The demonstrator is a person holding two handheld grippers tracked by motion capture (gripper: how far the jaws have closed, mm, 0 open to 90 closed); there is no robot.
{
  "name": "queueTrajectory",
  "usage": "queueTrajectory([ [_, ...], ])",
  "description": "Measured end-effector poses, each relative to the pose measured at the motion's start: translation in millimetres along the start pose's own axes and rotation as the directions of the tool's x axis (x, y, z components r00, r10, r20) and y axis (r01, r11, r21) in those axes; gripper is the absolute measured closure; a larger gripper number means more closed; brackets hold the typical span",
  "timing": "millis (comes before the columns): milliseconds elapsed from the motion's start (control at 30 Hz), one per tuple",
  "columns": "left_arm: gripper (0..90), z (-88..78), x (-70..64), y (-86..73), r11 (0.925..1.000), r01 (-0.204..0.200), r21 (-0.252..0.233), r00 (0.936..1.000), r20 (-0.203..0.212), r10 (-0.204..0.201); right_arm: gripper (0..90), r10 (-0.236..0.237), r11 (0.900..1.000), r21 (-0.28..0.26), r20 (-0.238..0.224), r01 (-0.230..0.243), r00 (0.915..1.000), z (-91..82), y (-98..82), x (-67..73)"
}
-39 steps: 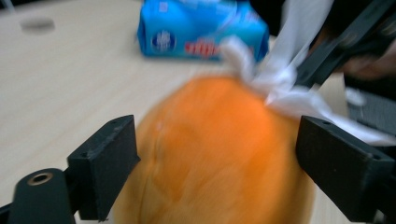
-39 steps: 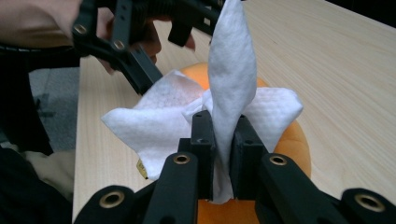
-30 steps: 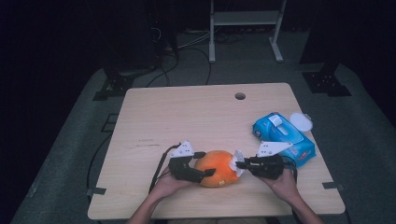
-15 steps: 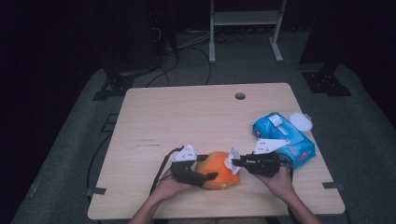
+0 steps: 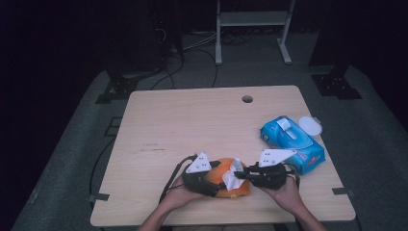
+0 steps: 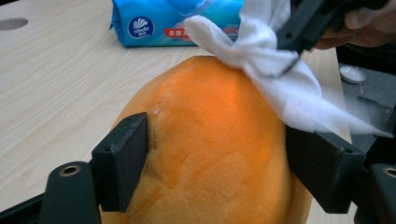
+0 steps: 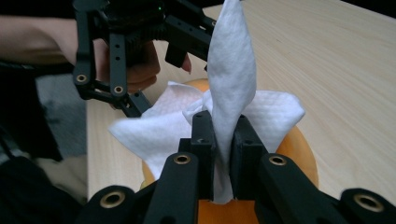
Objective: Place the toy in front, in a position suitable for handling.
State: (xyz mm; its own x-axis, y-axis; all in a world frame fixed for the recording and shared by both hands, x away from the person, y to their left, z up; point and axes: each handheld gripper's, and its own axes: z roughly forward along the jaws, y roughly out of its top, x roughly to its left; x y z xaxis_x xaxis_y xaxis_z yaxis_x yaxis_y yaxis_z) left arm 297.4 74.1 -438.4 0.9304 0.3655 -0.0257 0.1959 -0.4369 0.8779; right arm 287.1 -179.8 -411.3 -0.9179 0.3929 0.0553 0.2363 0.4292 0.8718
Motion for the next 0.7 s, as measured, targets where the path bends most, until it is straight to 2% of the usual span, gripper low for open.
queueTrajectory([
  [67, 24.4, -0.3, 0.6, -1.0, 0.9999, 0.01, -0.007, 0.9999, 0.003, -0.01, 81.3, -0.005, 1.0, 0.004, 0.008, 0.005, 1.0, 0.4, 0.1, 0.2],
  [100, 24.4, -0.5, 1.2, -1.6, 0.9998, 0.015, -0.012, 0.9999, 0.005, -0.015, 81.4, 0.008, 1.0, -0.002, 0.007, -0.008, 0.9999, -0.4, -1.1, -3.0],
  [167, 24.6, -1.1, 1.7, -1.8, 0.9999, 0.014, -0.011, 0.9999, 0.007, -0.013, 81.4, 0.032, 0.999, 0.004, 0.054, -0.033, 0.998, -4.9, -5.0, -12.2],
  [200, 24.6, -1.0, 1.1, -1.7, 0.9998, 0.013, -0.013, 0.9999, 0.007, -0.012, 81.4, 0.032, 0.999, 0.004, 0.054, -0.033, 0.998, -4.9, -5.0, -12.2],
  [233, 24.6, -1.1, 0.4, -1.6, 0.9999, 0.011, -0.013, 0.9999, 0.007, -0.01, 81.3, 0.04, 0.999, 0.013, 0.075, -0.041, 0.9964, -6.8, -7.3, -16.2],
  [267, 24.6, -1.3, -0.1, -1.4, 0.9999, 0.004, -0.011, 1.0, 0.005, -0.004, 81.3, 0.068, 0.997, 0.023, 0.089, -0.07, 0.9937, -10.6, -13.1, -22.8],
  [367, 24.5, 0.3, -1.9, 0.0, 0.9999, -0.01, -0.01, 0.9999, 0.002, 0.01, 81.2, 0.068, 0.997, 0.023, 0.086, -0.071, 0.9939, -10.8, -14.5, -20.8],
  [400, 24.4, 1.8, -3.1, 1.0, 0.9998, -0.017, -0.011, 0.9999, -0.001, 0.017, 81.2, 0.027, 0.999, 0.036, 0.097, -0.031, 0.9949, -8.8, -10.4, -12.7],
  [433, 24.4, 1.8, -3.1, 1.0, 0.9998, -0.017, -0.011, 0.9999, -0.001, 0.017, 81.2, 0.027, 0.999, 0.036, 0.097, -0.031, 0.9949, -8.8, -10.4, -12.7],
  [467, 24.3, 3.1, -5.2, 2.3, 0.9997, -0.021, -0.013, 0.9998, -0.005, 0.021, 81.1, -0.001, 1.0, 0.019, 0.07, 0.0, 0.9975, -6.8, -4.6, -5.3],
  [500, 24.0, 3.1, -5.2, 2.3, 0.9997, -0.021, -0.013, 0.9998, -0.005, 0.021, 81.1, -0.001, 1.0, 0.019, 0.07, 0.0, 0.9975, -6.8, -4.6, -5.3],
  [533, 23.2, 4.4, -8.2, 4.4, 0.9993, -0.037, -0.007, 0.9993, -0.007, 0.037, 81.1, -0.024, 1.0, 0.004, 0.045, 0.024, 0.9987, -4.1, 1.2, 1.3],
  [600, 20.3, 4.9, -9.4, 4.9, 0.9992, -0.04, -0.007, 0.9991, -0.01, 0.04, 81.1, -0.038, 0.999, 0.012, 0.044, 0.037, 0.9983, -2.3, 3.0, 3.7],
  [700, 15.4, 0.9, -5.9, 5.2, 0.9996, -0.018, -0.02, 0.9998, 0.011, 0.019, 81.2, -0.022, 1.0, 0.012, 0.028, 0.021, 0.9994, -1.7, 0.2, -0.9],
])
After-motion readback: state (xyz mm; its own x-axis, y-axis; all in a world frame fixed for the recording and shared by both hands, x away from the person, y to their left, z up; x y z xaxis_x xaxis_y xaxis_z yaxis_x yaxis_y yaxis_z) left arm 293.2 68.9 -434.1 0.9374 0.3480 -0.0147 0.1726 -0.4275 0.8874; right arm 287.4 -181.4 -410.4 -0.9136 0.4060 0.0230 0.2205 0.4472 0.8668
